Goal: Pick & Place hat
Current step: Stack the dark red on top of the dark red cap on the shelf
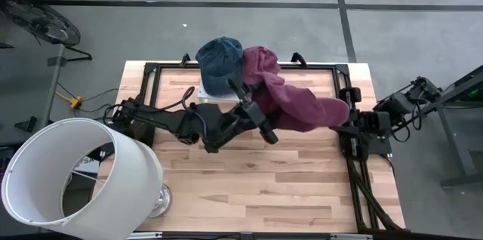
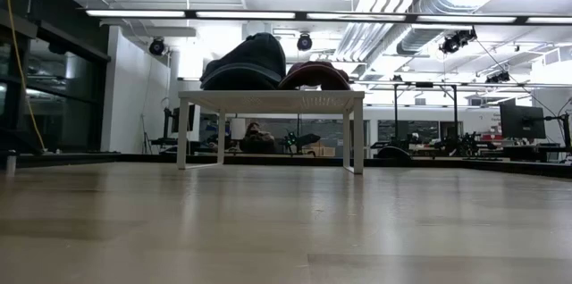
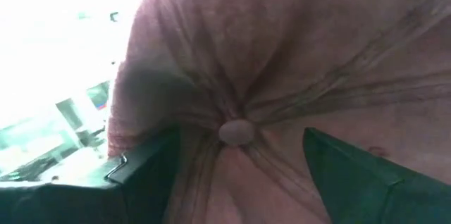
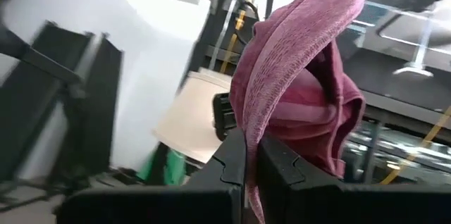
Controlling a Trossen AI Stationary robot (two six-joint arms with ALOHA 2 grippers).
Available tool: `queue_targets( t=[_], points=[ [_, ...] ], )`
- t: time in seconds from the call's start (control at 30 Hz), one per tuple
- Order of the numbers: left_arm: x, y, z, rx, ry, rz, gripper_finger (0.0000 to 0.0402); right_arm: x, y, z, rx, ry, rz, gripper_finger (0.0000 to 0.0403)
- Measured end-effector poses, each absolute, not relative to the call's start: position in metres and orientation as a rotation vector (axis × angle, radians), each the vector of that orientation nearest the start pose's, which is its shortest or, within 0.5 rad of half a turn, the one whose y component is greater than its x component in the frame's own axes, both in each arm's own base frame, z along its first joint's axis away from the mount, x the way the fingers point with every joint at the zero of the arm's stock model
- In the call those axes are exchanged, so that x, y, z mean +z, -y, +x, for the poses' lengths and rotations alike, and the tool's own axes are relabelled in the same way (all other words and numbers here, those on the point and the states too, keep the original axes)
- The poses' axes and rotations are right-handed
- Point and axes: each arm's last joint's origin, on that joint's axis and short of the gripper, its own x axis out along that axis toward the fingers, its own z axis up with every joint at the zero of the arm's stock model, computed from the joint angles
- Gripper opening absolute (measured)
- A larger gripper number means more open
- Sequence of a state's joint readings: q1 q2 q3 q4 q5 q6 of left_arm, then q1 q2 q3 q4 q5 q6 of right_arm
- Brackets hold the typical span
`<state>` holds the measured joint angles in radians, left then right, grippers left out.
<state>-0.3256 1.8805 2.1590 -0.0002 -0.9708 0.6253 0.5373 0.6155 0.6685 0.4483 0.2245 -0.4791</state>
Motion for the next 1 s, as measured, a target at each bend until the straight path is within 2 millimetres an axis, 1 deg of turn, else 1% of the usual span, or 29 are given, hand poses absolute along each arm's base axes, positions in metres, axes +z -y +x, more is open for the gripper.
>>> queue_targets(
  t=[0.2,0.27,0.37,0.77,1.0],
  points=[
    [0.5032,0.107,0.3877,0.635,0.053,0.383,0.0297,0.3741,-0.0623,0.1151,0.232,0.524,-0.253,0.0007],
    [0.5032,0.107,0.3877,0.635,0.056,0.373,0.029,0.3739,-0.0623,0.1152,0.237,0.52,-0.24,0.0007],
    [0.5033,0.1074,0.3879,0.619,0.072,0.344,0.0268,0.3731,-0.0626,0.1156,0.242,0.512,-0.24,0.0007],
    [0.5034,0.1078,0.3882,0.599,0.098,0.281,0.0136,0.373,-0.0626,0.1156,0.249,0.505,-0.208,0.0007],
    [0.5034,0.1079,0.3881,0.598,0.098,0.281,0.0047,0.3729,-0.0624,0.1156,0.244,0.504,-0.207,0.0007]
  ],
)
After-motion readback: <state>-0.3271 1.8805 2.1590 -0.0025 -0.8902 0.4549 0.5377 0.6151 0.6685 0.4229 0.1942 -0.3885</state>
